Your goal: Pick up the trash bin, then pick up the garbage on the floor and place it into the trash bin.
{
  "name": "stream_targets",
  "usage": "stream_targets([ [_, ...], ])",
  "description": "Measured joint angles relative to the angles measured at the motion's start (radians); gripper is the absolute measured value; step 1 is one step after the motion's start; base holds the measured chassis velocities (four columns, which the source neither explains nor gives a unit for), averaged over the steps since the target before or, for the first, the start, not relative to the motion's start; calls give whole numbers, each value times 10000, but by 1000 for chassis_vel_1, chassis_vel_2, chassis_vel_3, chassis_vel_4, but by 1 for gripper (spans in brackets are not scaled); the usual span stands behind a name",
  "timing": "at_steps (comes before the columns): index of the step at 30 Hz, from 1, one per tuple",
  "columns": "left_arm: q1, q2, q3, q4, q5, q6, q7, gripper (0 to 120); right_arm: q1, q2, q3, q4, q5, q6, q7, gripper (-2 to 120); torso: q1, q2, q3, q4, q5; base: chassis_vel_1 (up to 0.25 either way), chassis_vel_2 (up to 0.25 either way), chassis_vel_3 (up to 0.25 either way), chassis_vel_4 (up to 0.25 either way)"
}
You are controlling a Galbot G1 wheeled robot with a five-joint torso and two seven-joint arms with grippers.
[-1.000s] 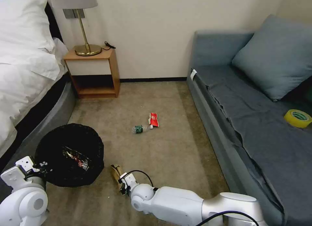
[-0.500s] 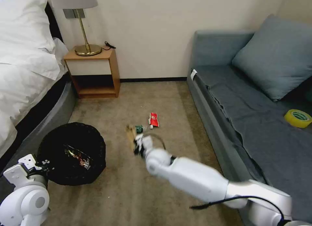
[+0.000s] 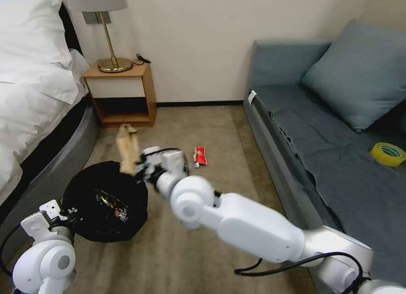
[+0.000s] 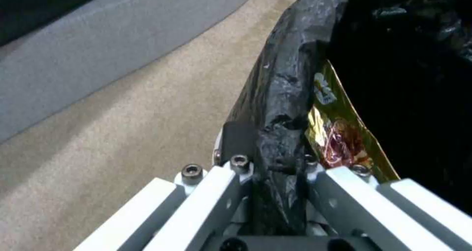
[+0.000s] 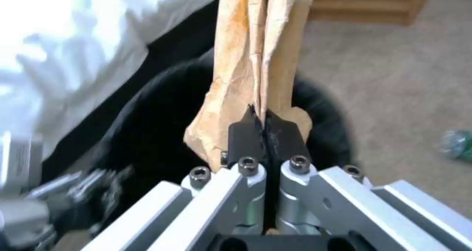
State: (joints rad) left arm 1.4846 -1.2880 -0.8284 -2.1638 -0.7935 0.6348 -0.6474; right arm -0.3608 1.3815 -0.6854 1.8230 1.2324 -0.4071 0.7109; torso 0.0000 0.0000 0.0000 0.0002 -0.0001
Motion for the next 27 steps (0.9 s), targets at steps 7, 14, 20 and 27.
stream_targets([
  [7, -13, -164, 105, -96, 6, 13, -55, 2, -399, 359, -1174, -689, -595, 83, 19, 0, 0, -1, 0, -2, 0, 0, 0, 0, 0],
  [14, -98, -164, 163, -76, -23, 19, -64, 2, -467, 292, -1327, -639, -845, 81, -38, 16, 0, 0, 0, -2, 0, 0, 0, 0, 0],
  [20, -117, -139, 196, -59, -27, 23, -65, 2, -508, 225, -1189, -514, -933, 101, -113, 33, 0, 0, 0, -2, 1, 0, 0, 0, 0],
  [27, -134, -122, 263, -73, -28, 31, -66, 2, -724, 76, -798, -332, -1538, 228, -340, 61, 0, 0, 0, -1, 1, 0, 0, 0, 0],
])
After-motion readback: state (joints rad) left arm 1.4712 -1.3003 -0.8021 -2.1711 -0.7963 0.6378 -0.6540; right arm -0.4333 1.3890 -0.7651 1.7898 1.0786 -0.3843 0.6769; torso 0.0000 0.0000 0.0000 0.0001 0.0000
